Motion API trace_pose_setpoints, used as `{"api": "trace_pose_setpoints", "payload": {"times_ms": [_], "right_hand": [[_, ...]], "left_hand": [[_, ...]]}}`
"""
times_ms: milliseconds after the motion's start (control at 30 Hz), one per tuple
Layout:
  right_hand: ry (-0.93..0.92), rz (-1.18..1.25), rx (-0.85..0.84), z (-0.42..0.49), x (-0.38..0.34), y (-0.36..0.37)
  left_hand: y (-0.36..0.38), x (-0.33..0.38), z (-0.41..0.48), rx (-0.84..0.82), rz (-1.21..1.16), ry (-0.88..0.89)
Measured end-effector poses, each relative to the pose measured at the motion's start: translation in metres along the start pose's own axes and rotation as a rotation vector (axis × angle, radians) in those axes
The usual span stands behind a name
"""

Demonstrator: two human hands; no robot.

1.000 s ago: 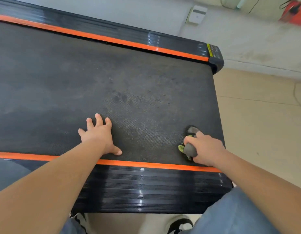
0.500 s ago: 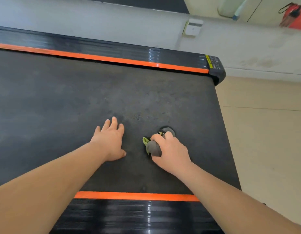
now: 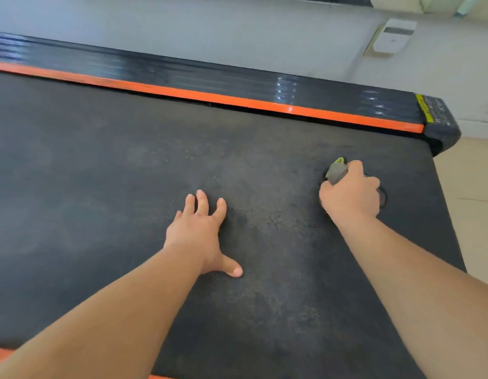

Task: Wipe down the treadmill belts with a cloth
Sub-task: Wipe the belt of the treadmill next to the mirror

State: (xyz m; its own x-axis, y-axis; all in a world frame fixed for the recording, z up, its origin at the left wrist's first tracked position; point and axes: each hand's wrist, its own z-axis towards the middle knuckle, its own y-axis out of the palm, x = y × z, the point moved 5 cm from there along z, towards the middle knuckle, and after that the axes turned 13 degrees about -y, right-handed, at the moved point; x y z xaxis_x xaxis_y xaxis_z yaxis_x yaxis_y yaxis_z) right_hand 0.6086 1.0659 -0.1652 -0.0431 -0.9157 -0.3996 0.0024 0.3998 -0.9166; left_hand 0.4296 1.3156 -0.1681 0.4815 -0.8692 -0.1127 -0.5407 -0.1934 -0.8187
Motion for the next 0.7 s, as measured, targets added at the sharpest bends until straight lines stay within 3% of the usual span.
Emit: {"api": "trace_pose_setpoints", "payload": {"times_ms": [67, 200, 267, 367, 433, 567, 633, 700], "right_hand": [[-0.052, 0.004, 0.022, -0.017, -0.041, 0.016], [-0.757, -0.046, -0.237, -0.081, -0.138, 0.059], [-0.920, -0.035, -0.375, -0.076, -0.145, 0.060], [-0.851, -0.151, -0.381, -0.010, -0.126, 0.048], [-0.643, -0.206, -0.296, 0.048, -0.102, 0.036], [-0.225, -0.022, -0.104, 0.094, -0.074, 0.029], [-0.206, -0.036, -0.028, 0.078, -0.093, 0.039], [-0.335, -0.058, -0.016, 0.048, -0.128, 0.056]], "left_hand": [[0.001, -0.001, 0.001, 0.001, -0.027, 0.014], [0.001, -0.004, 0.005, 0.043, -0.059, 0.023], [0.002, -0.006, 0.004, 0.040, -0.084, 0.031], [0.005, -0.010, 0.004, 0.054, -0.113, 0.030], [0.005, -0.009, 0.004, 0.040, -0.104, 0.041], [0.001, -0.006, 0.004, 0.038, -0.076, 0.057], [0.003, -0.005, 0.005, 0.030, -0.073, 0.061], [0.003, -0.005, 0.007, 0.034, -0.074, 0.062]]}}
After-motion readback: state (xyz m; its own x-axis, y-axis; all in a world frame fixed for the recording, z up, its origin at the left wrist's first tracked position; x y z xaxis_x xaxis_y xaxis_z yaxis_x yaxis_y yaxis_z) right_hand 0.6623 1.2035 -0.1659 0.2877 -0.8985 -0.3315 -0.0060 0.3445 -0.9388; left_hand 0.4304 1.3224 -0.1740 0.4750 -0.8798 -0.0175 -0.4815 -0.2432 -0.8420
